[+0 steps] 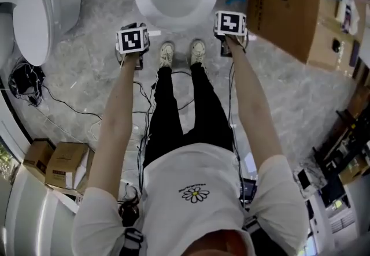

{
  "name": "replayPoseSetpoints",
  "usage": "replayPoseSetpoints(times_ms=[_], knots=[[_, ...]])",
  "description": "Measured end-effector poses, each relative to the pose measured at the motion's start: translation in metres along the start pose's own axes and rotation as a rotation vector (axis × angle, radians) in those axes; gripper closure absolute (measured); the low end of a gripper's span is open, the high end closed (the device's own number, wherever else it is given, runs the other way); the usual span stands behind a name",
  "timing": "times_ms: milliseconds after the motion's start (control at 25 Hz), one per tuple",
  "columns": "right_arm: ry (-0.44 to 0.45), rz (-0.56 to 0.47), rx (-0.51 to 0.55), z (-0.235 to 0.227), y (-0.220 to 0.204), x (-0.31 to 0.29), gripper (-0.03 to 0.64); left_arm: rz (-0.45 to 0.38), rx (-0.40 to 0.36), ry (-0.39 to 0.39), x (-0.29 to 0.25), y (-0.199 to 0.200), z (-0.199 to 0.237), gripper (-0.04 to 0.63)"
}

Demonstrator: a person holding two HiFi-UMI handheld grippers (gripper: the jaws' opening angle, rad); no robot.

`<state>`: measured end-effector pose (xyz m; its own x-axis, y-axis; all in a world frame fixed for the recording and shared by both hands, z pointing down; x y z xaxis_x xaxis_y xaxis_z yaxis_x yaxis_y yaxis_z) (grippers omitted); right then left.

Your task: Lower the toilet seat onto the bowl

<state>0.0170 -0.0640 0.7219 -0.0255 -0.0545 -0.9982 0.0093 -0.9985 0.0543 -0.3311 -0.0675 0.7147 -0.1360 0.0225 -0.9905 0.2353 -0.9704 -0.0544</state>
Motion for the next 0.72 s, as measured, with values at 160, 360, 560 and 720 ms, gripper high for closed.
replayPoseSetpoints(times_ms=[160,360,560,720], knots=[[-0.055,-0.157,0.081,0.009,0.026,0.084,0.577,-0.176,-0.025,0.115,0.080,0.038,0.001,0.553],[0.037,-0.448,0.109,0.032,0.010,0.210,0.578,-0.491,0.086,0.033,0.203,0.032,-0.026,0.572],[0.142,-0.803,0.044,0.050,-0.029,0.337,0.580,-0.806,0.062,0.014,0.320,0.014,-0.066,0.575],[0.134,-1.010,0.058,0.061,-0.067,0.408,0.580,-1.049,-0.006,0.050,0.398,-0.005,-0.092,0.575]])
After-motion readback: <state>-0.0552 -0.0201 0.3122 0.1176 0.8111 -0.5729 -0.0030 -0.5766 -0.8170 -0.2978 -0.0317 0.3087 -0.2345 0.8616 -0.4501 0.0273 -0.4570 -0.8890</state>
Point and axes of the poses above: the fingertips, and each gripper's own axes: x backward along the fingers, z to its left, y out of its top, the point moved 8 cm from there along x, backward along the fingers, and after that the axes turned 13 degrees about z, right-handed, at the moved point
